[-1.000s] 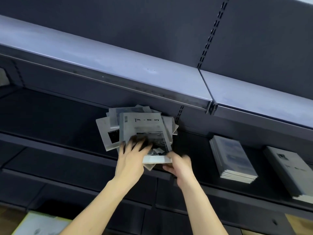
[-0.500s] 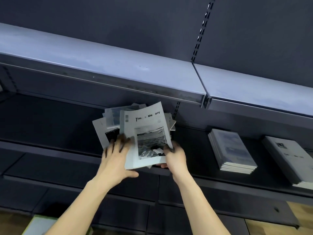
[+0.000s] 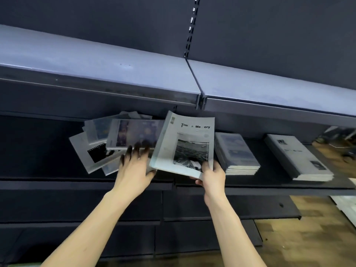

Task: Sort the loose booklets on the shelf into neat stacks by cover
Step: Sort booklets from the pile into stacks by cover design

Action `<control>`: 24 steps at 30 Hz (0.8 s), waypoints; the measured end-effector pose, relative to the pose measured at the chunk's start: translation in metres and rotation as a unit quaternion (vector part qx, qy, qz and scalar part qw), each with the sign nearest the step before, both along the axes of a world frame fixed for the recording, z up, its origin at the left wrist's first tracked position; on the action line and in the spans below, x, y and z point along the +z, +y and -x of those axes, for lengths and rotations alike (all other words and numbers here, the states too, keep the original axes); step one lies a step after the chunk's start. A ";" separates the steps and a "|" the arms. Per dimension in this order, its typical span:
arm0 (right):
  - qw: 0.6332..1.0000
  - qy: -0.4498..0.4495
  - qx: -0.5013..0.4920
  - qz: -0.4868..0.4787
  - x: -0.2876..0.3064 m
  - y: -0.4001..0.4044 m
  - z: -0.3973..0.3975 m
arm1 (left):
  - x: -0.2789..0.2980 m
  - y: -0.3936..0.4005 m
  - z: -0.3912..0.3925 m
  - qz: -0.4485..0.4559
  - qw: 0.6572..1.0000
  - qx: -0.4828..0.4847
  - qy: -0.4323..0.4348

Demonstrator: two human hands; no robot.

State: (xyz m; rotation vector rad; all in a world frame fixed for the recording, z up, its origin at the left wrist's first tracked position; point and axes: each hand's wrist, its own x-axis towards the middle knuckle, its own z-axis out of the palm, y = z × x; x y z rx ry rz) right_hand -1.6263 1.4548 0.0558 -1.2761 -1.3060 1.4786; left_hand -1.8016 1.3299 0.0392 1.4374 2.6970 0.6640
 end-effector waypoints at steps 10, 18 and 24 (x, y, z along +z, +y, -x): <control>0.997 -0.002 -0.075 0.017 0.004 0.034 -0.104 | 0.010 0.071 -0.078 0.020 0.996 -0.084 0.004; 0.994 -0.005 -0.101 0.038 0.002 0.061 -0.193 | 0.008 0.115 -0.166 0.029 0.991 -0.132 0.020; 0.993 0.003 -0.107 0.050 -0.001 0.082 -0.261 | 0.009 0.144 -0.229 0.033 0.985 -0.165 0.038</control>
